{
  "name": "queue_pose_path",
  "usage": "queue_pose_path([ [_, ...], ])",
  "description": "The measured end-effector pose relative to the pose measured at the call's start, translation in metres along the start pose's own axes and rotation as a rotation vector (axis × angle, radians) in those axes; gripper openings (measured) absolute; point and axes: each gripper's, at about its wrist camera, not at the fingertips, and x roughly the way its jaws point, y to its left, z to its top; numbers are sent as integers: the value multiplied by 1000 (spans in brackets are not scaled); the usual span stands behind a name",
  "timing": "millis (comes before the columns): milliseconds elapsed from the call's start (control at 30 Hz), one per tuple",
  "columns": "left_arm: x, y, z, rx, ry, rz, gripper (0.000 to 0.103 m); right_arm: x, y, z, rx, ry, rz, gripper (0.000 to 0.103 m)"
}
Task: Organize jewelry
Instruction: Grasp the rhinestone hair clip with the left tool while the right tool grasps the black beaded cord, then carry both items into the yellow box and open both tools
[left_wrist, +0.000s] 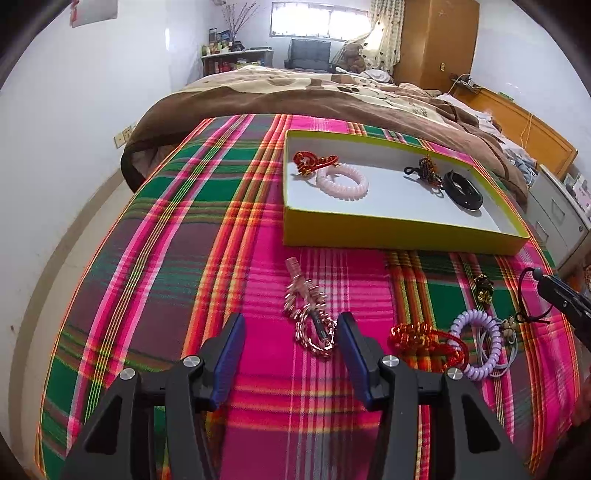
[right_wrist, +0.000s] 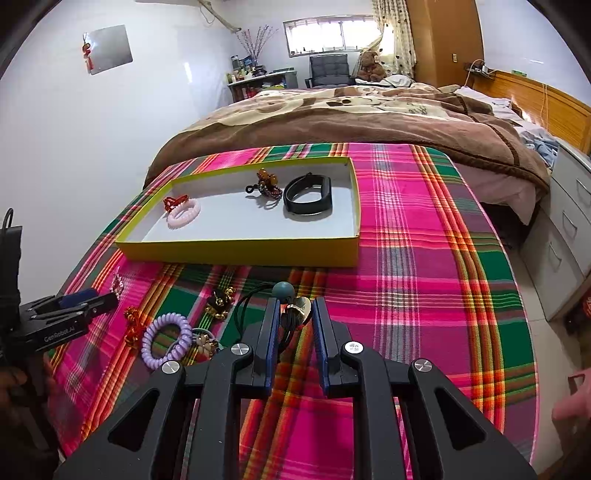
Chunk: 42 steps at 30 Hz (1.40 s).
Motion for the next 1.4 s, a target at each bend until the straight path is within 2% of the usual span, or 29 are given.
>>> queue_pose_path([
  [167,5,-7,5,27,-6,-2,51,2,3,0,-1,5,-5,18],
  [267,3,-5,4,22,-8,2,47,1,3,0,0,3,-2,18],
  [333,2,-2,4,20,-7,8,36,0,3,0,0,2,-3,18],
  [433,2,2,4,21,-9,16,27,0,4,0,1,2,0,18],
  [800,-3,8,2,8,-23,-37,26,-1,5,0,7,3,-3,18],
  [1400,-37,7,-2,38,-122,-105,26,-13,12,3,4,-25,1,18],
])
